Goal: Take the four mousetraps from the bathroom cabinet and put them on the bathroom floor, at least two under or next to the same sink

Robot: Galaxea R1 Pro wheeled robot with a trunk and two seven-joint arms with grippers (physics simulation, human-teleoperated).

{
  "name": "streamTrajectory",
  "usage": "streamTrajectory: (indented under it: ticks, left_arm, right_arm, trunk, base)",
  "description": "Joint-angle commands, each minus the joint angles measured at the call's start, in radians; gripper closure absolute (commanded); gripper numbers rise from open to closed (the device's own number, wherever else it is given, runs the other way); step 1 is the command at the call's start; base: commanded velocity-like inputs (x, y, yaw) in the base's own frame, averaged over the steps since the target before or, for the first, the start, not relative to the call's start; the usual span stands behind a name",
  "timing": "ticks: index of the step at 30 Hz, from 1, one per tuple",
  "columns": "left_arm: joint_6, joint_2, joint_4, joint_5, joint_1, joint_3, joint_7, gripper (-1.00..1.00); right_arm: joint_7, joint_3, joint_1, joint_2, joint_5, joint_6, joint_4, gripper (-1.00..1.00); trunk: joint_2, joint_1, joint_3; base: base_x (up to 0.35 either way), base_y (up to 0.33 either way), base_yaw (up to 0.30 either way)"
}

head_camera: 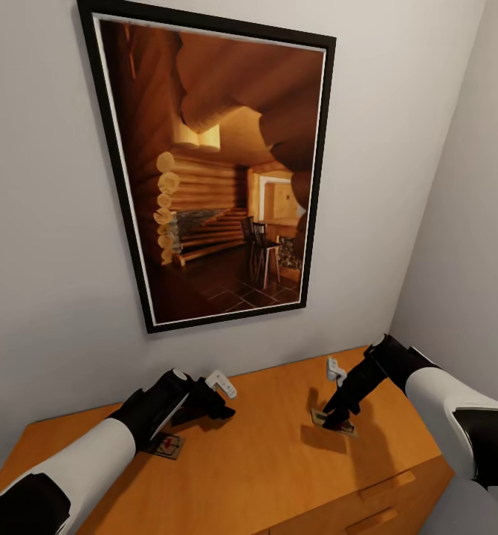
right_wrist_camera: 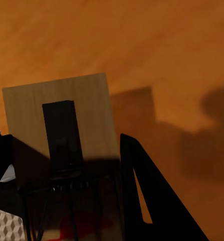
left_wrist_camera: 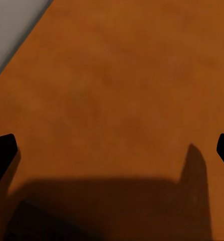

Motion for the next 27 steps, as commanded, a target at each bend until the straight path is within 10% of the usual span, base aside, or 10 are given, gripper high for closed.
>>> streamTrajectory:
  ticks: [1, 20, 27]
  left_arm:
    - [0.004, 0.001, -0.001, -0.002, -0.001, -0.003, -0.003, -1.00]
    - [0.001, 0.006, 0.002, -0.002, -0.001, -0.004, -0.004, -1.00]
    - [-0.043, 0.076, 0.002, 0.003, -0.001, -0.004, -0.013, -1.00]
  right_arm:
    - [0.006, 0.003, -0.001, 0.000, 0.000, 0.017, 0.001, 1.00]
    - [0.005, 0.004, 0.003, 0.006, 0.002, 0.015, 0.022, 1.00]
    - [0.005, 0.004, 0.003, 0.006, 0.002, 0.015, 0.022, 1.00]
  trunk:
    - [-0.002, 0.000, -0.002]
    - [-0.002, 0.000, -0.002]
    - [-0.002, 0.000, -0.002]
  base:
    - [0.000, 0.000, 0.000]
    - [0.000, 0.000, 0.000]
    - [0.000, 0.000, 0.000]
